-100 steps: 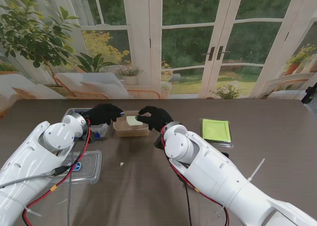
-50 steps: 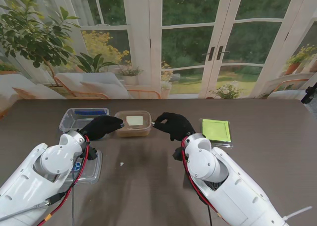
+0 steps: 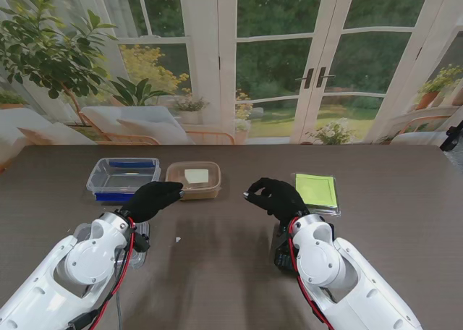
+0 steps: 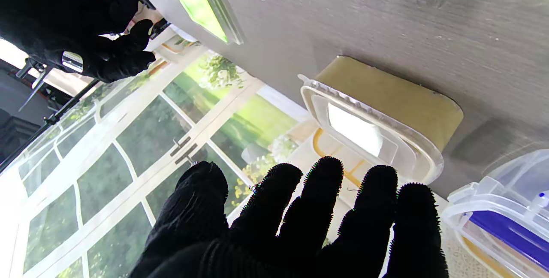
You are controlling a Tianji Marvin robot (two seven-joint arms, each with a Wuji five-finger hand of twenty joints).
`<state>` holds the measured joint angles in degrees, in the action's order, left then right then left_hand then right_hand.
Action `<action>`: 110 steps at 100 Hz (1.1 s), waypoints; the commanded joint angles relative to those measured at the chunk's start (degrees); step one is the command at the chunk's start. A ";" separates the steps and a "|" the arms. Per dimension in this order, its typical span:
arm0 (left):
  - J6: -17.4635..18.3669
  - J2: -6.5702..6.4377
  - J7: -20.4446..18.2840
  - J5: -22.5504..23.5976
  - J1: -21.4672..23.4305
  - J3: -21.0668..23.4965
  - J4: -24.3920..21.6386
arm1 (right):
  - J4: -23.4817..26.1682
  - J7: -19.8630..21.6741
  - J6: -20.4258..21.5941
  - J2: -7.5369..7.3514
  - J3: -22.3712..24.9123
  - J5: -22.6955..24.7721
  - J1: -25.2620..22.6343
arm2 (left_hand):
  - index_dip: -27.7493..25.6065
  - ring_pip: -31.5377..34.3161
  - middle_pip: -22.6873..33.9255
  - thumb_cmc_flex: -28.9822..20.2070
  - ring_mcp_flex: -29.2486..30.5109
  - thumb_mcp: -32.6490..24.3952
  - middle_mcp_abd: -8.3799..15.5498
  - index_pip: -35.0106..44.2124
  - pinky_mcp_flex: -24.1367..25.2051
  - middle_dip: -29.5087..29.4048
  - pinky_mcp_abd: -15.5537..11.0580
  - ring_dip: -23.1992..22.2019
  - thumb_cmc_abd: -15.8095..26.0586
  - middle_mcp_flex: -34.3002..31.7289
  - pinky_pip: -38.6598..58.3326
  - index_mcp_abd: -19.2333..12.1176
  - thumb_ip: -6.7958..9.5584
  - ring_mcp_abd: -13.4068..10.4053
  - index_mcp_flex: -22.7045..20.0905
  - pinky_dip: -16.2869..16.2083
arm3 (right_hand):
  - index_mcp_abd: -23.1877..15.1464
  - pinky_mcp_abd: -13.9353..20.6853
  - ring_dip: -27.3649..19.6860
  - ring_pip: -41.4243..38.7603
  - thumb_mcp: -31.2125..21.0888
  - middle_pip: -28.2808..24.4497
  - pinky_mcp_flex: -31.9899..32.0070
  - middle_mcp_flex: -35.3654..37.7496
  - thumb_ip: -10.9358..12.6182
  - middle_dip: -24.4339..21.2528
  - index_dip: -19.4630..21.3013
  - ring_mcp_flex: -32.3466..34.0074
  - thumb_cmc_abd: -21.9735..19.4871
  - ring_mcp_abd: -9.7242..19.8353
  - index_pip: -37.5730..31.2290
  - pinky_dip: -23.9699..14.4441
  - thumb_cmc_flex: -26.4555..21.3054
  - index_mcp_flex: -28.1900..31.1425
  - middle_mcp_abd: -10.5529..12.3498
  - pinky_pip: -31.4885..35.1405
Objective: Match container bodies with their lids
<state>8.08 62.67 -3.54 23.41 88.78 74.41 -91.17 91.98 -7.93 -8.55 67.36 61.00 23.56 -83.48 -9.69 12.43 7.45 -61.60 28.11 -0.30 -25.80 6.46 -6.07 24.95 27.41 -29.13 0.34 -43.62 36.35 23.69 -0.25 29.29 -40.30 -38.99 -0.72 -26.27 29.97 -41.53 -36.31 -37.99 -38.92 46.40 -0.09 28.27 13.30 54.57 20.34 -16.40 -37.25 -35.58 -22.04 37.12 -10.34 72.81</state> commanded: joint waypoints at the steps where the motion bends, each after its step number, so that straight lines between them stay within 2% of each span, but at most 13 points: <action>1: -0.22 0.67 -0.87 0.08 0.97 -0.30 -1.03 | 0.91 0.88 0.55 -0.41 0.29 0.28 -1.27 | -0.30 -1.60 -0.40 0.46 -1.02 0.77 0.59 -0.83 0.90 -0.83 -1.74 0.78 1.78 1.35 -2.31 -1.12 0.40 -0.62 0.74 -0.43 | -1.27 1.42 -1.09 0.91 2.75 0.27 15.60 -2.20 -1.43 -0.76 0.36 -1.98 1.10 0.82 -0.64 0.95 1.39 -0.10 1.74 -0.95; 31: -0.64 1.31 2.81 1.06 3.59 -0.90 -2.40 | 2.66 1.36 2.73 -1.17 2.95 2.30 -4.90 | -0.38 -2.30 -0.50 0.76 -1.76 0.81 0.74 -0.96 0.00 -1.07 -1.79 1.09 1.43 2.01 -7.81 -1.28 0.37 -0.83 1.07 -2.16 | -1.30 2.40 -1.68 2.46 2.45 0.73 16.86 -3.82 -1.52 -1.22 0.56 -3.69 1.98 1.30 -1.09 0.85 1.54 0.14 2.36 -1.87; 48: -0.96 1.29 3.29 1.87 5.00 -0.70 -3.29 | 3.08 2.03 4.40 -1.76 4.45 4.51 -6.16 | -0.41 -2.65 -0.56 0.94 -2.13 0.80 0.84 -1.06 -1.53 -1.20 -1.67 1.31 1.37 2.39 -12.73 -1.32 0.35 -0.93 1.29 -3.61 | -1.17 2.98 -1.84 2.92 2.12 0.73 17.41 -4.52 -1.58 -1.38 1.03 -4.53 2.87 1.79 -2.09 0.75 1.36 0.50 2.53 -2.25; 69: -1.24 1.12 3.11 3.04 5.82 -0.44 -3.96 | 4.58 4.28 8.09 -3.12 7.63 9.86 -8.53 | -0.49 -2.64 -0.57 0.96 -2.17 0.76 0.65 -0.98 -3.07 -1.20 -1.26 1.28 1.45 2.57 -16.80 -1.34 0.39 -0.94 1.16 -6.08 | -1.29 4.77 -2.90 5.35 1.01 0.46 19.11 -6.02 -1.66 -1.46 1.58 -7.46 4.42 2.85 -3.08 0.75 2.37 -0.73 3.36 -3.36; 92: -1.42 0.99 2.58 3.21 6.20 -0.32 -4.32 | 6.39 9.58 13.64 -5.25 12.69 18.10 -11.54 | -0.56 -2.60 -0.61 0.96 -2.17 0.77 0.67 -0.90 -3.24 -1.21 -1.40 1.25 1.61 2.76 -17.85 -1.25 0.44 -0.89 0.96 -7.57 | -1.92 7.48 -4.26 8.83 -0.87 0.90 21.54 -8.30 -2.01 -1.55 1.97 -10.36 6.97 5.02 -3.39 1.08 4.33 -1.78 4.96 -5.75; 110: -1.33 1.03 2.70 3.08 6.17 -0.26 -4.26 | 6.44 12.21 16.71 -6.20 14.78 22.05 -12.52 | -0.61 -2.56 -0.58 0.95 -2.15 0.77 0.56 -0.83 -3.39 -1.21 -1.33 1.23 1.69 2.67 -18.40 -1.13 0.47 -0.95 0.77 -8.31 | -1.62 9.03 -4.16 8.92 -2.53 -0.51 22.40 -9.79 -2.35 -0.66 3.67 -11.53 10.10 6.49 -5.82 0.90 4.85 -2.11 5.55 -6.61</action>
<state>6.81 63.58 0.10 26.55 94.81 74.08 -95.17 98.23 2.80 7.44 61.71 75.48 44.58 -95.37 -9.93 10.90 7.28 -61.01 27.45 -0.27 -25.67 6.28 -9.18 24.27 27.36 -28.48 0.31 -42.89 19.87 23.59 -0.25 29.07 -39.98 -46.26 -1.57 -18.85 25.84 -32.55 -36.50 -37.33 -38.92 39.26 -0.66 27.00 15.86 44.68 27.83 -11.38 -41.15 -34.73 -18.97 36.14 -6.68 67.19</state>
